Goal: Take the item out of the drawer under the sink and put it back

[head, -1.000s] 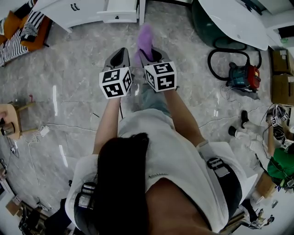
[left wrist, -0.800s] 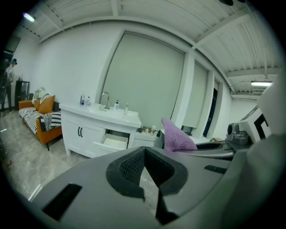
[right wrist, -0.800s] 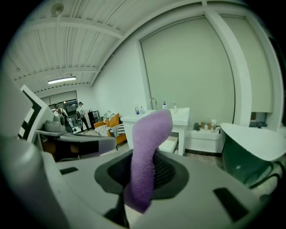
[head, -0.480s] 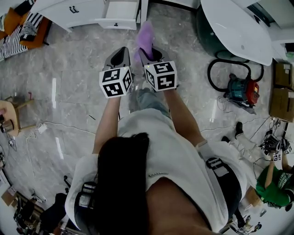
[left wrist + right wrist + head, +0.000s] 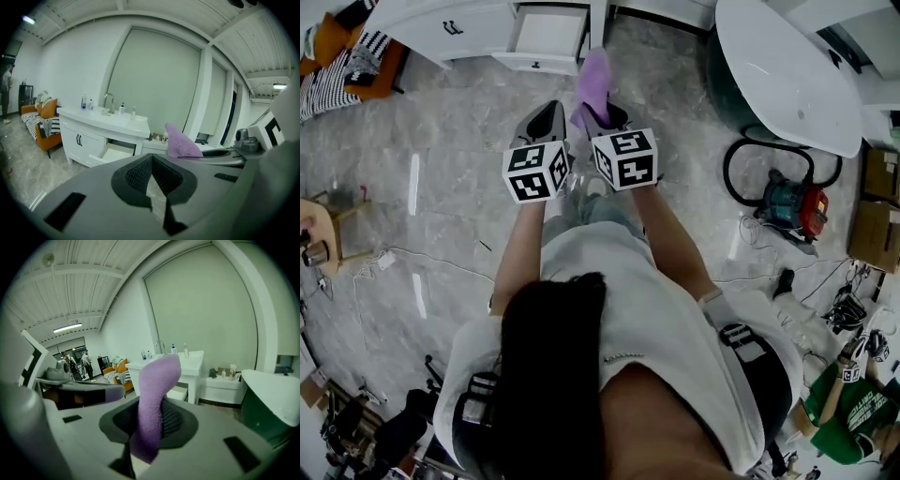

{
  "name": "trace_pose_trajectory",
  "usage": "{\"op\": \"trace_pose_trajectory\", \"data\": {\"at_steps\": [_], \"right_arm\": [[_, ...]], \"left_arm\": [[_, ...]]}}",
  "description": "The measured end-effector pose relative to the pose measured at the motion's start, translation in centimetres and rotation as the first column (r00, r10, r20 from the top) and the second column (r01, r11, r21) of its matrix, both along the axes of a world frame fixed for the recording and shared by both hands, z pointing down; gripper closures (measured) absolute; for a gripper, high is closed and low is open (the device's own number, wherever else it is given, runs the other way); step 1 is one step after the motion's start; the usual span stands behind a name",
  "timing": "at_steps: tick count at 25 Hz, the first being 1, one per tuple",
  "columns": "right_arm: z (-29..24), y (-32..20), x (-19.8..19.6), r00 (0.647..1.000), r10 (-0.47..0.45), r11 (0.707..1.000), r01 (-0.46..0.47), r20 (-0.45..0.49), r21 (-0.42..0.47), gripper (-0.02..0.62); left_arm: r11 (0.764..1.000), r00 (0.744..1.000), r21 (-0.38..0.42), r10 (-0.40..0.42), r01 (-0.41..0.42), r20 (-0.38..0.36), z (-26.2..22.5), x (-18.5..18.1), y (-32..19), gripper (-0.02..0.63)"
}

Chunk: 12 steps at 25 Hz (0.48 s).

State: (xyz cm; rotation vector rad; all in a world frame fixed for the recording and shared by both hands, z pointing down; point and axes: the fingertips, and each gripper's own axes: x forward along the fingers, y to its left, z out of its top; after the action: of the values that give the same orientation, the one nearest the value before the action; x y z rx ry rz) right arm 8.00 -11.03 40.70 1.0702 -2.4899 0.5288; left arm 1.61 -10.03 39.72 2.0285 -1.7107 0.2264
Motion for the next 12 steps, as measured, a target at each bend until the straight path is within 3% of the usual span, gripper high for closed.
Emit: {"op": "trace_pose_trajectory", "data": {"at_steps": [12], "right_arm": [[0.9,-3.3,-0.5,0.999,-0.026,1.000,0.026,0.019,-0.015,0.491]], "left_arm": [[0.999,0.998,-0.022,-0.049,0.050,0.028,0.8,-1.1,-3.2,0.603]]}}
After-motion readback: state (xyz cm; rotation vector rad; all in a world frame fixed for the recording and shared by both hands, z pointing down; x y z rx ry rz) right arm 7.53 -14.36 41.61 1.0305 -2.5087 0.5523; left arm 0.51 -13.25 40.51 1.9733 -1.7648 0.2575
